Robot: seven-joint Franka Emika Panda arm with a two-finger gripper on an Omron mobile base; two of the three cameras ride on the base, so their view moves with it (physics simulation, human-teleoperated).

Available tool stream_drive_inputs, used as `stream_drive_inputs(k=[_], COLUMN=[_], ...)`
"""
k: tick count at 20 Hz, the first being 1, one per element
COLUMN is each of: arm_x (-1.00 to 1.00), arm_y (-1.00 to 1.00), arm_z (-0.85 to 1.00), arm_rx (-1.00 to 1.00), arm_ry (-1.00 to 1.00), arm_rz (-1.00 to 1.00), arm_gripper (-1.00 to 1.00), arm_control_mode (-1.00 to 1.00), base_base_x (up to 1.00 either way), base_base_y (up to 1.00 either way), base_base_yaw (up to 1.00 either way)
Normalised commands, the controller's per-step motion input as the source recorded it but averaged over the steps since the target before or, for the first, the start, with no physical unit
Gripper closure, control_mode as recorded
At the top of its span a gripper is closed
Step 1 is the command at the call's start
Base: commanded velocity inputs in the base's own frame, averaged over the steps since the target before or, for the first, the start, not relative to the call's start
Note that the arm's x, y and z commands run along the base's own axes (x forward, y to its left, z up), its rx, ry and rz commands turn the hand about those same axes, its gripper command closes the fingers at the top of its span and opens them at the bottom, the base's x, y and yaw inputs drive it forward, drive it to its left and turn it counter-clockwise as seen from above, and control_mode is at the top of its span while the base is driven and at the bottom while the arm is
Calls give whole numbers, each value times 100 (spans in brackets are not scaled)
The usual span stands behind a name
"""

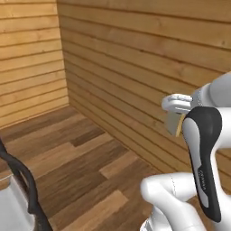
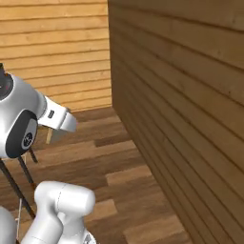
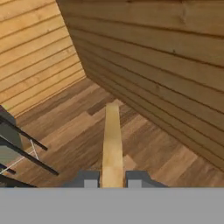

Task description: Start the toaster. Once the lever pops up, take the bread to the plate on the dining counter.

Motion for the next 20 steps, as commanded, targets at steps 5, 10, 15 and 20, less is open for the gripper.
stream_drive_inputs(k=[5, 10, 15, 20], arm_x=[0, 0, 0, 0], arm_y=[0, 0, 0, 0], arm_z=[0, 0, 0, 0], arm_rx=[0, 0, 0, 0], arm_ry=[0, 0, 0, 0], arm_rz=[0, 0, 0, 0], arm_gripper=[100, 100, 100, 100], arm_control_mode=[100, 100, 100, 100], base_base_x=[88, 82, 56, 33], base_base_y=[-1, -19, -39, -63], base_base_yaw=[81, 75, 71, 64])
